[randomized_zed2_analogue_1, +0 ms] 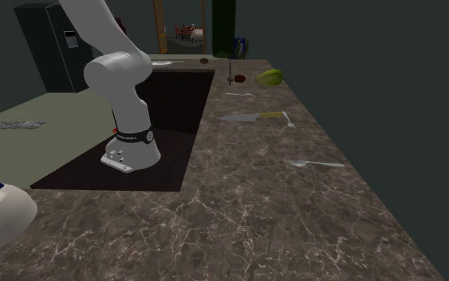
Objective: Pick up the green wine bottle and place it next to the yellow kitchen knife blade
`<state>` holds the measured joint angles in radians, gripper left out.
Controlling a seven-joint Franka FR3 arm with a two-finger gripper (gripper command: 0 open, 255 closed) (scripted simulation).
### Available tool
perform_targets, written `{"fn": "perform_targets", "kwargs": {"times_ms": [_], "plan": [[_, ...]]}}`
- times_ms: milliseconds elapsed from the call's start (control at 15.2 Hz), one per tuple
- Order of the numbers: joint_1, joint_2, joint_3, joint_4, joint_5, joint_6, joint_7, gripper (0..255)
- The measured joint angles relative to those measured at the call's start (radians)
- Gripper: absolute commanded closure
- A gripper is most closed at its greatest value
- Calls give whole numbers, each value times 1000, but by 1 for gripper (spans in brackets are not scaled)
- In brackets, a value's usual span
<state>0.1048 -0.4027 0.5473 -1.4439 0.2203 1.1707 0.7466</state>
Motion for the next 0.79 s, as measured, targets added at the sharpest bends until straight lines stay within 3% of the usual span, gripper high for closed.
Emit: {"fn": "perform_targets", "kwargs": {"times_ms": [792], "plan": [[27,-137,-33,-296,43,164,-52,255]]}}
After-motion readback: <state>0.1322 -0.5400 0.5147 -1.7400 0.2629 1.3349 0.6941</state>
